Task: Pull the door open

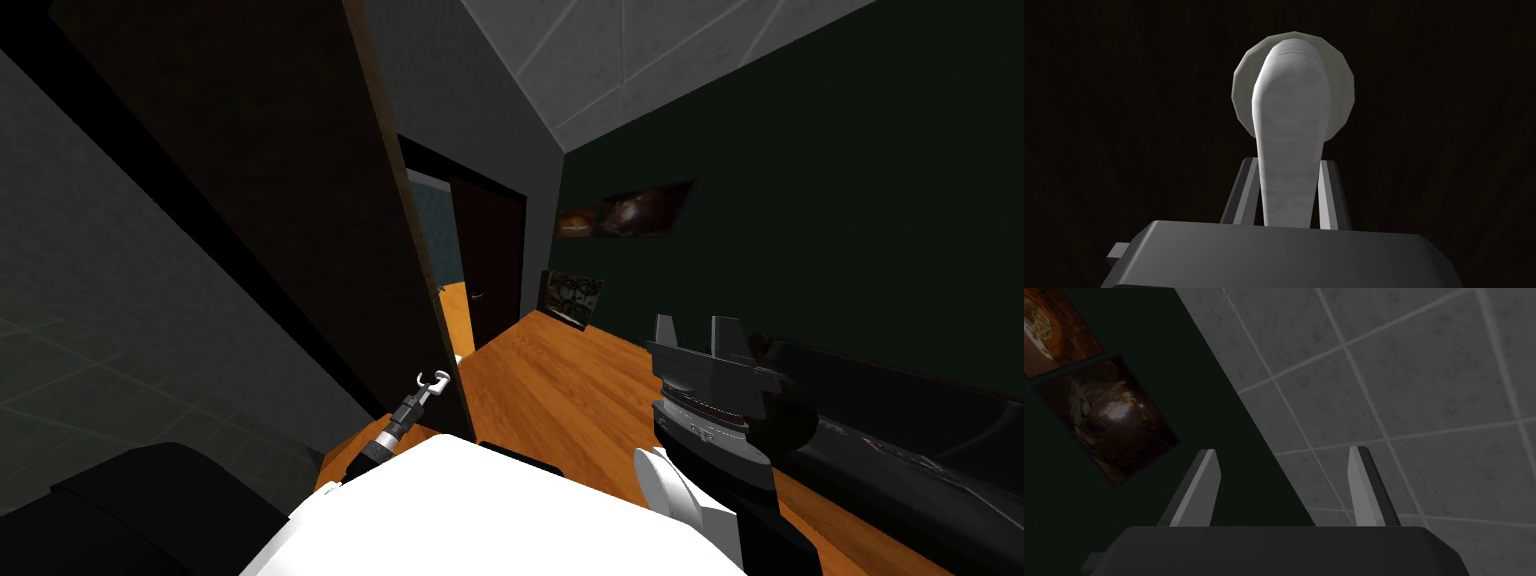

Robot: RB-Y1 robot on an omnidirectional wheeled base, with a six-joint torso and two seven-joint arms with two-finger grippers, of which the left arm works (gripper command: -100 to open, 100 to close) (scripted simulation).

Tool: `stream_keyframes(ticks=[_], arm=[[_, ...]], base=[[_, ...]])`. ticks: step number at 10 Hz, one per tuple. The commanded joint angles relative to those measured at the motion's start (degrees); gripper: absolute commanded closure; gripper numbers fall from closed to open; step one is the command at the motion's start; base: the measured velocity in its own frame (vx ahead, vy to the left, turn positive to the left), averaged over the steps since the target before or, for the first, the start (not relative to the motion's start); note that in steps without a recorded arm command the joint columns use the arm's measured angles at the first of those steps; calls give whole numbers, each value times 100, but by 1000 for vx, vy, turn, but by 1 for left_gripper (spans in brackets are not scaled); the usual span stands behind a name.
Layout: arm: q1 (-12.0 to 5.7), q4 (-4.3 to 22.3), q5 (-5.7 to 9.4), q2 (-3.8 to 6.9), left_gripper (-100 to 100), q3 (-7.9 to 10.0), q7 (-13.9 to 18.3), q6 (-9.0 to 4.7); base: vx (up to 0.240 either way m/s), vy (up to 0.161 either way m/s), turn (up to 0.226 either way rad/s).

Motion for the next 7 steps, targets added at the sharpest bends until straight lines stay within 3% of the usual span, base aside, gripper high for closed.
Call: stream_keyframes(ticks=[1, 7], arm=[[20, -38, 92, 46, 100, -160, -37, -32], [96, -182, 439, 219, 100, -760, -177, -151]], base=[[-58, 3, 8], [-63, 3, 5]])
